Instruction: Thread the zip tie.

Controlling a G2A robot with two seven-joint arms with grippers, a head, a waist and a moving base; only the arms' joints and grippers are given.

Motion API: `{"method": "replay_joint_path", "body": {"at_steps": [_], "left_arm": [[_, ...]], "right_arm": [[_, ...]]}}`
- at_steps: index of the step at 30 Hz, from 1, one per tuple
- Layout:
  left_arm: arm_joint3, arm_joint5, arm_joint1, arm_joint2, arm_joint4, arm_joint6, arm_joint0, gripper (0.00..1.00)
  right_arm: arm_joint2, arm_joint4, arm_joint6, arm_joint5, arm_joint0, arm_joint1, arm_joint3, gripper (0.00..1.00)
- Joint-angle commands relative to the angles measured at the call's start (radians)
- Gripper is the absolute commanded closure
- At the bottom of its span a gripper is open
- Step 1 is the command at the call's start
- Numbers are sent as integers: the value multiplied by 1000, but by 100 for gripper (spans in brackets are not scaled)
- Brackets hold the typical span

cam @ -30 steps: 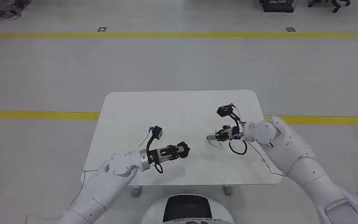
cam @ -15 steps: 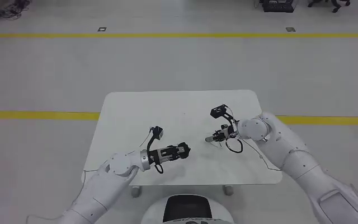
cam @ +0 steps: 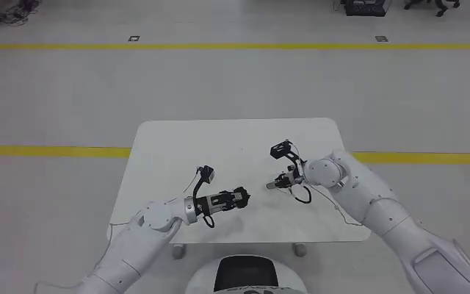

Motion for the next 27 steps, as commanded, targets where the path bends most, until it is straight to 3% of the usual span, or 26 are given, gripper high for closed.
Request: {"method": "replay_joint_path", "body": {"at_steps": [1,10,18,24,27], "left_arm": [[0,0,0,0,0,0,0,100],[0,0,0,0,0,0,0,100],[0,0,0,0,0,0,0,100],[0,0,0,0,0,0,0,100],[0,0,0,0,0,0,0,100]], "right_arm": [[-21,-7,5,22,12,-12,18,0],[-73,-2,13,87,50,-59,107,0],[-73,-11,1,92,46,-59,107,0],[-92,-101,1,215,33,-68,76,0],[-95,-110,8,244,30,-75,72,0]]}}
